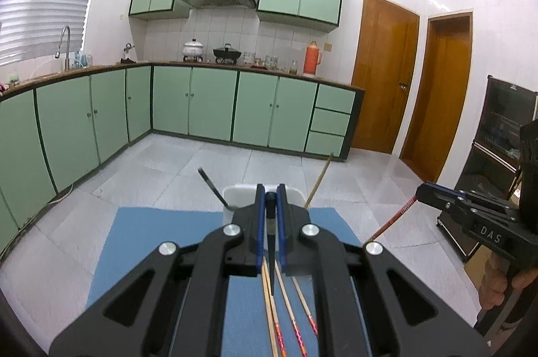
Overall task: Organize utensils
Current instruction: 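Lift both chopsticks and lower them into the white holder compartments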
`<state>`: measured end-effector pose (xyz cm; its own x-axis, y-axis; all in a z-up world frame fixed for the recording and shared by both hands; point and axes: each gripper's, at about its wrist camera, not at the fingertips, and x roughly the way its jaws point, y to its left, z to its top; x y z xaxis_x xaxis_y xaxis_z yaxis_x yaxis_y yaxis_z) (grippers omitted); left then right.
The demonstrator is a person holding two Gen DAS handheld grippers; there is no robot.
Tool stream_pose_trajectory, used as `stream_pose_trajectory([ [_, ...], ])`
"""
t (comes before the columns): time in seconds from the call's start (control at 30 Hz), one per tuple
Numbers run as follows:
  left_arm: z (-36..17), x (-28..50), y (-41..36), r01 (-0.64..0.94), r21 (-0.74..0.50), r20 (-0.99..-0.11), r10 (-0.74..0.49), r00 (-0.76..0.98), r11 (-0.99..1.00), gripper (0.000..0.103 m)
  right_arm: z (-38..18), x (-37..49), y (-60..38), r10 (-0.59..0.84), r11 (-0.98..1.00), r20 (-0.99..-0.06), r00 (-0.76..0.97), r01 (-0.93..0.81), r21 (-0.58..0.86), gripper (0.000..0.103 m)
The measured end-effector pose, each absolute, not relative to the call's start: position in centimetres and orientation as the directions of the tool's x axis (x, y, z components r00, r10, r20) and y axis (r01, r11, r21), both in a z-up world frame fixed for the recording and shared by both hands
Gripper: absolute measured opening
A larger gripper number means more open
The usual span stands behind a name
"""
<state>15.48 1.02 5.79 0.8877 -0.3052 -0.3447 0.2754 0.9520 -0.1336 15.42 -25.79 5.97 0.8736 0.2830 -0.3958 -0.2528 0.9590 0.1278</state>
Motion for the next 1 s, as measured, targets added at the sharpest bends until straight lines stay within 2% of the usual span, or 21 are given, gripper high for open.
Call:
stream_pose_trajectory([
  [0.27, 9.1, 16.5, 1.3, 0.274, -0.129, -0.261, -0.299, 0.918, 0.953, 0.005, 10.5, 16.4, -25.3, 0.307, 0.952, -0.306, 0.901, -0.290, 0.102, 0.005],
  [0.47, 12.7, 17.8, 0.8, 0.283, -0.120, -0.160, -0.300, 0.941, 0.952, 0.005, 14.0, 18.4, -25.3, 0.297, 0.955, -0.233, 0.926, -0.283, 0.094, 0.005],
  [0.67, 14.5, 20.8, -0.6, 0.272, -0.087, -0.100, -0.280, 0.955, 0.958, 0.005, 15.2, 22.0, -24.7, 0.250, 0.968, -0.220, 0.943, -0.242, 0.065, 0.005],
  [0.77, 13.8, 23.3, -1.4, 0.259, -0.078, -0.109, -0.267, 0.958, 0.963, 0.005, 14.4, 24.0, -24.4, 0.240, 0.971, -0.237, 0.941, -0.233, 0.058, 0.005],
  [1.0, 9.1, 29.2, -2.7, 0.227, -0.074, -0.228, -0.238, 0.944, 0.971, 0.005, 10.8, 29.1, -23.4, 0.239, 0.971, -0.322, 0.916, -0.235, 0.051, 0.005],
])
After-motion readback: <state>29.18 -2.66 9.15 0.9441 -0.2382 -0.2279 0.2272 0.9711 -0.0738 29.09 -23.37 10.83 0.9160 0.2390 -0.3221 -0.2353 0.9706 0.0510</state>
